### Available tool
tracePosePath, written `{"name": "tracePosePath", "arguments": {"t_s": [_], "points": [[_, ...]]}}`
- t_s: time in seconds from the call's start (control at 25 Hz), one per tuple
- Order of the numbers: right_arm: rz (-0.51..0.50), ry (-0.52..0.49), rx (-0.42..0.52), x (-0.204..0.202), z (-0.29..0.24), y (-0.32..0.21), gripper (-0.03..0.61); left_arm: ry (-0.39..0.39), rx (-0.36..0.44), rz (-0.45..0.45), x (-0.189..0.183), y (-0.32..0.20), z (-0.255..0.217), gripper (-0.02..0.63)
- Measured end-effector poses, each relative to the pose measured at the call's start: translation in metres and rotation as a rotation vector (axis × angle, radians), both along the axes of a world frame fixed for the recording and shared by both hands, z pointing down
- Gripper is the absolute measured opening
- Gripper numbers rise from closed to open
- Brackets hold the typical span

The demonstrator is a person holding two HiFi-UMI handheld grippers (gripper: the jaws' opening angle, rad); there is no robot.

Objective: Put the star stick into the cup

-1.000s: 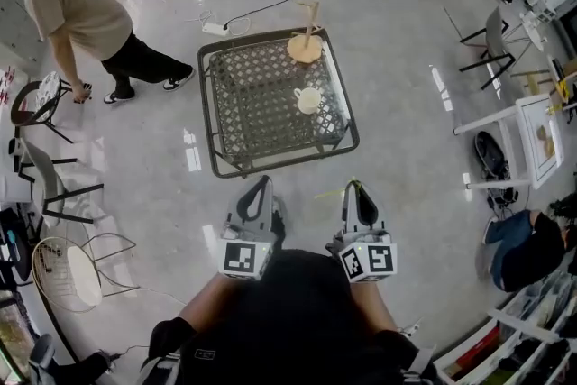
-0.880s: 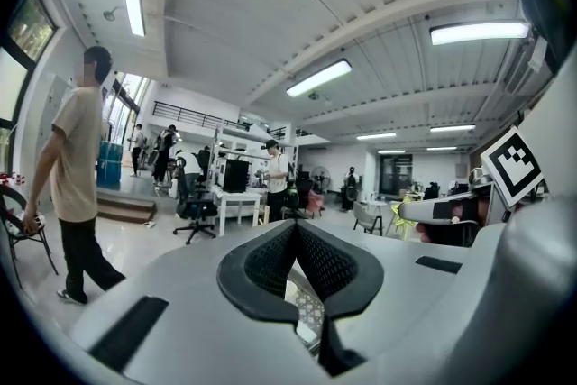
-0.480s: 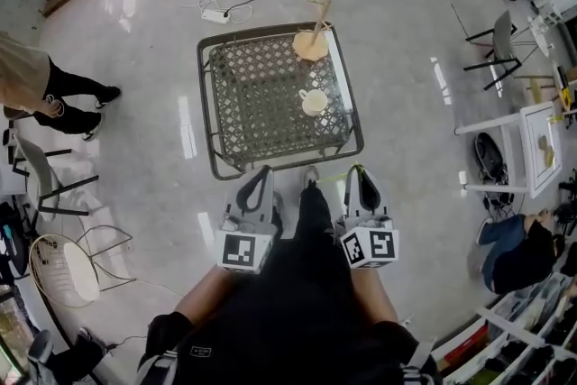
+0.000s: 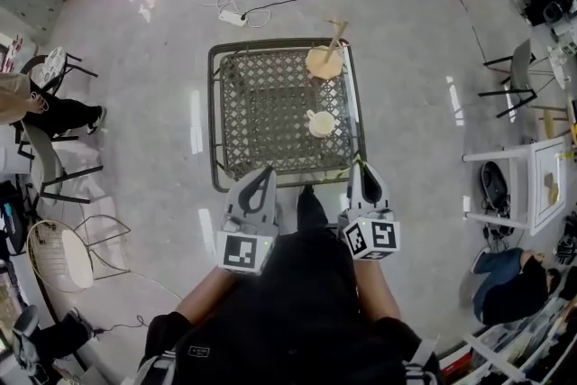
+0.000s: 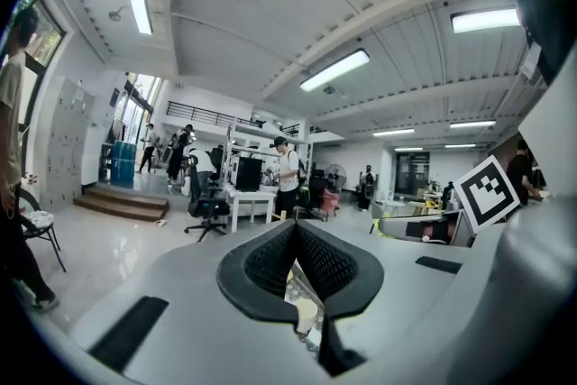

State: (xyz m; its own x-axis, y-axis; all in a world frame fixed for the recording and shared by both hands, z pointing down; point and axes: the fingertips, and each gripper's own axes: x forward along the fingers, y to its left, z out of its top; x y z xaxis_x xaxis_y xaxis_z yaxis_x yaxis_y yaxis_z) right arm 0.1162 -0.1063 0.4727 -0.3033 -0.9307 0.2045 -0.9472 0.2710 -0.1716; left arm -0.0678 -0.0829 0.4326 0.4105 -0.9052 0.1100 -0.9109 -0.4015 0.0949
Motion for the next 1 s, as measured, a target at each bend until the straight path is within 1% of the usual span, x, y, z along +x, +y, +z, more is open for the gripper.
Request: {"name": "tracePosePath", "arguments": {"t_s": [0.16, 0.44, 0.56, 1.0], "points": [[-0.038, -0.002, -0.023, 0.008, 0.012, -0.042, 0.021, -0.012, -0.021, 0.001, 0.018, -0.025, 0.003, 0.017], [-0.094, -0.004, -0.072, 0.014, 0.040, -0.108, 0.021, -0.015, -0.043, -0.045, 0.030, -0.069, 0.009, 0.017], [-0.118, -0.004, -0.095, 0.017, 0.055, -0.130, 0.021, -0.014, -0.054, -0.070, 0.033, -0.085, 0.011, 0.017], [-0.176, -0.016, -0.191, 0.019, 0.117, -0.202, 0.021, -0.022, -0.096, -0.117, 0.047, -0.135, 0.024, 0.017]]}}
